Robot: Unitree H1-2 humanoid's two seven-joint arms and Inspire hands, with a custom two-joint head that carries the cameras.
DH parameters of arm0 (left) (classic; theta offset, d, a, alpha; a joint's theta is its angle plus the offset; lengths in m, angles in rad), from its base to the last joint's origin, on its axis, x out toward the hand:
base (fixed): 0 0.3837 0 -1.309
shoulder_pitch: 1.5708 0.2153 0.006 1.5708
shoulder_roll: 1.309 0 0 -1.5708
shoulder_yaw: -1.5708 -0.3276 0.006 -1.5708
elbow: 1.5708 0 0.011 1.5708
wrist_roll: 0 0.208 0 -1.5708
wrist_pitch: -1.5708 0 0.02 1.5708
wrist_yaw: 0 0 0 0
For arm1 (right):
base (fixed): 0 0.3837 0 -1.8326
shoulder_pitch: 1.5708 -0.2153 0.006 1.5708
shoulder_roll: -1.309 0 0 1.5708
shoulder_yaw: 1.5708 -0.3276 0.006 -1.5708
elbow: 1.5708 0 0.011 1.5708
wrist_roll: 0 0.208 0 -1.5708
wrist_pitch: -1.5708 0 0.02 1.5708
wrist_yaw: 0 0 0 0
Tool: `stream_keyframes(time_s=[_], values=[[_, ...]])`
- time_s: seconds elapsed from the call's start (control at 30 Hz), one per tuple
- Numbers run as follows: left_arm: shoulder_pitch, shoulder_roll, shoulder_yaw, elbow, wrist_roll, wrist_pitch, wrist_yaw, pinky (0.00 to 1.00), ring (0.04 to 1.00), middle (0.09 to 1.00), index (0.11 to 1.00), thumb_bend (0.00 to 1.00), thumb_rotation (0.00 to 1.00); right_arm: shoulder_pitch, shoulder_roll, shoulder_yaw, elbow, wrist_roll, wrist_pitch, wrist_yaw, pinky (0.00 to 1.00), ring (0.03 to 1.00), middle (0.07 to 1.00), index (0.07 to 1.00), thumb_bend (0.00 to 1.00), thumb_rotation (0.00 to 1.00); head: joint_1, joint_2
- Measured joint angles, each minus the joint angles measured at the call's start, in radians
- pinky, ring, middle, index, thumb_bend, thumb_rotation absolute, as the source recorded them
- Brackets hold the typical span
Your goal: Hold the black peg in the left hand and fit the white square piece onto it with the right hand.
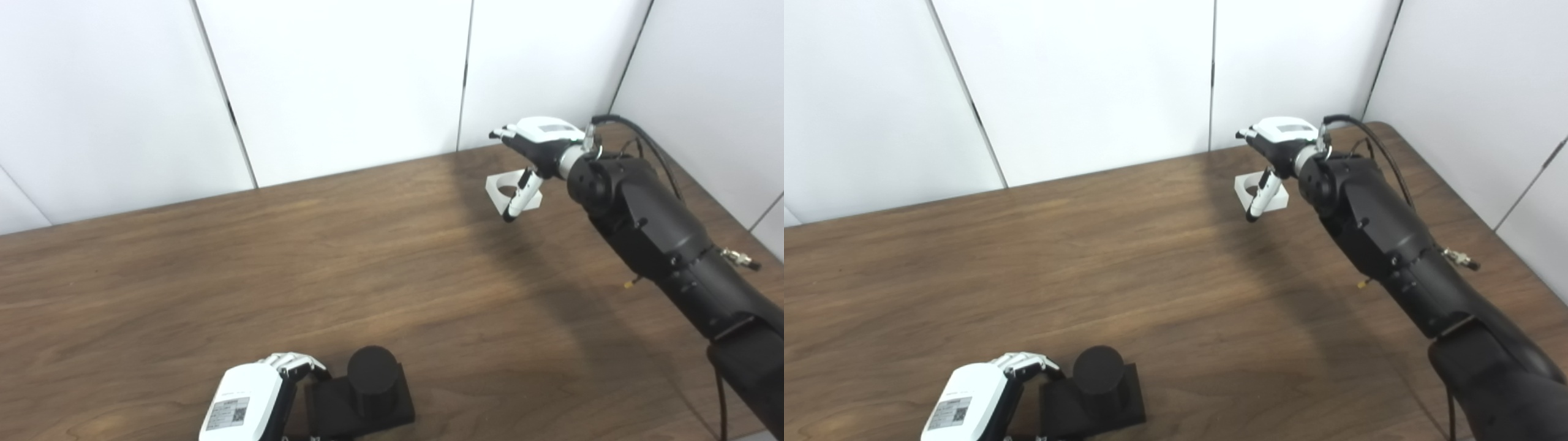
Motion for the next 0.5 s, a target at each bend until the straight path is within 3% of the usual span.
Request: stream_keyframes(time_s=[0.23, 0.5], values=[[0.006, -0.004, 0.006, 0.0, -0.003, -0.002, 0.002, 0.68, 0.764, 0.715, 0.483, 0.52, 0.04, -0.052, -0.058, 0.031, 0.051, -0.01, 0.002, 0.061, 1.0, 1.0, 1.0, 0.904, 1.0, 0.25, -0.002, 0.005], [0.019, -0.005, 0.013, 0.003, -0.009, -0.018, 0.03, 0.67, 0.758, 0.708, 0.483, 0.52, 0.04, -0.079, -0.064, 0.054, 0.065, -0.016, 0.011, 0.147, 1.0, 1.0, 1.0, 0.873, 1.0, 0.24, 0.003, 0.011]])
